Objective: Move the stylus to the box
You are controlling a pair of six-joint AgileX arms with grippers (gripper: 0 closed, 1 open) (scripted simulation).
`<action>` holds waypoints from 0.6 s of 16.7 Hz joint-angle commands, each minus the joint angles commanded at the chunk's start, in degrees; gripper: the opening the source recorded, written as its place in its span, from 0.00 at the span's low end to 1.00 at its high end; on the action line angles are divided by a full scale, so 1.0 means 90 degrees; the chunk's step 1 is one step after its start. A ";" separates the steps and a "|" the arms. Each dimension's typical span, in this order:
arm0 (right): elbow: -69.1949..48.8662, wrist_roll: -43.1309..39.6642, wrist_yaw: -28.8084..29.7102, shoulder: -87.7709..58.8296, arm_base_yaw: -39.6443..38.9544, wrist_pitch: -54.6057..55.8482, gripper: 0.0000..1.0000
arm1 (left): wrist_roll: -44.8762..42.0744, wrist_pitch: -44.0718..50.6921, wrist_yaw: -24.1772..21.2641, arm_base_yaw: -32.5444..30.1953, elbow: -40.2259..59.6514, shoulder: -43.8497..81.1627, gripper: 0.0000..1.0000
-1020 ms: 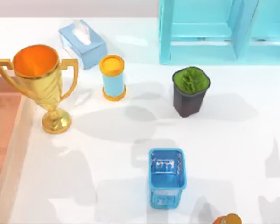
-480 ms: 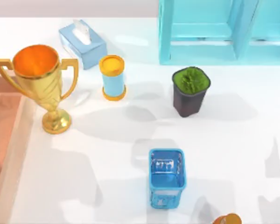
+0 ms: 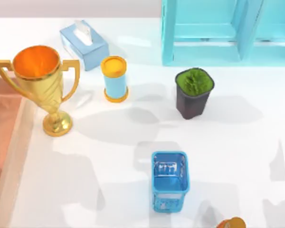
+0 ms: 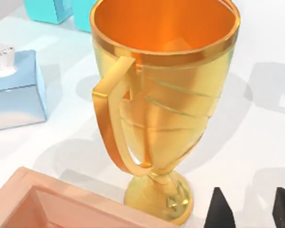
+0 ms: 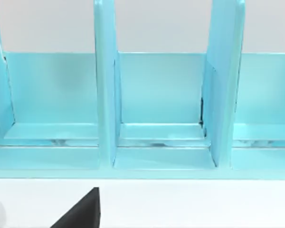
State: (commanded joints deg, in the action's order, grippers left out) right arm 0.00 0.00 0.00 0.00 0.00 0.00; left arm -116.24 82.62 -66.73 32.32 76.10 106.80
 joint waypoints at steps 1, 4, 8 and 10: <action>0.0000 0.0000 0.0000 0.0000 0.0000 0.0000 1.00 | 0.0000 0.0000 0.0000 0.0000 0.0000 0.0000 0.38; 0.0000 0.0000 0.0000 0.0000 0.0000 0.0000 1.00 | 0.0000 0.0000 0.0000 0.0000 0.0000 0.0000 0.60; 0.0000 0.0000 0.0000 0.0000 0.0000 0.0000 1.00 | 0.0000 0.0000 0.0000 0.0000 0.0000 0.0000 0.90; 0.0000 0.0000 0.0000 0.0000 0.0000 0.0000 1.00 | 0.0000 0.0000 0.0000 0.0000 0.0000 0.0000 1.00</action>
State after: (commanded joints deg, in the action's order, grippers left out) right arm 0.00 0.00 0.00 0.00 0.00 0.00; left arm -116.24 82.62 -66.73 32.32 76.10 106.80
